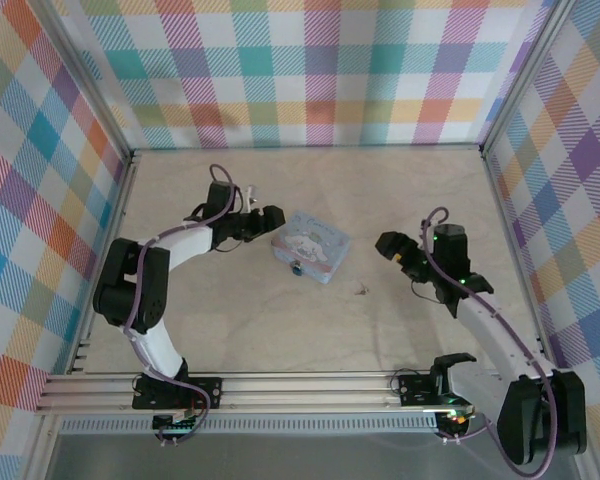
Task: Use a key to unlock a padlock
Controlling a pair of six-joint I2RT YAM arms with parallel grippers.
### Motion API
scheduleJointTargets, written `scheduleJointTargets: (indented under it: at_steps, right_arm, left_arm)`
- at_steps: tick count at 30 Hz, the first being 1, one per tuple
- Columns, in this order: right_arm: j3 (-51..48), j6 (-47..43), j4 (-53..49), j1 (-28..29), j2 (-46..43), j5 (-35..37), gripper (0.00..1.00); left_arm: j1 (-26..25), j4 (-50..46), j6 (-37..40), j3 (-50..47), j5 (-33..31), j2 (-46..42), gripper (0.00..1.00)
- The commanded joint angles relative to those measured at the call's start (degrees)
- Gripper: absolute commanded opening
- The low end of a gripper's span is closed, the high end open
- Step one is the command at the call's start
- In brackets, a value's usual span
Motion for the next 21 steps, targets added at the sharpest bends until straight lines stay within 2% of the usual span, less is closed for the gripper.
scheduleJointTargets:
  at_steps: [1,6,14,21]
  right_arm:
    - [-0.52,2.55,1.17,4.02,3.16,-0.73,0.85]
    - [1.76,3.49,4.39,8.23,10.37,-0.44,0.83]
    - [9.24,3.36,6.86,11.61,21.06,-0.17,0.8]
    - [17.07,2.68,6.19,14.06,30.38,-0.92,0.7]
  left_arm:
    - [-1.73,-1.4,0.33,2.7,3.11,0.35,0.77]
    - [-3.38,-2.51,1.49,2.75,4.05,1.09,0.7]
    - [-6.8,-1.99,0.88,-1.68,2.43,-2.74,0.64]
    - [-8.43,0.43,-1.58,-7.95,-0.53,-7.77,0.61]
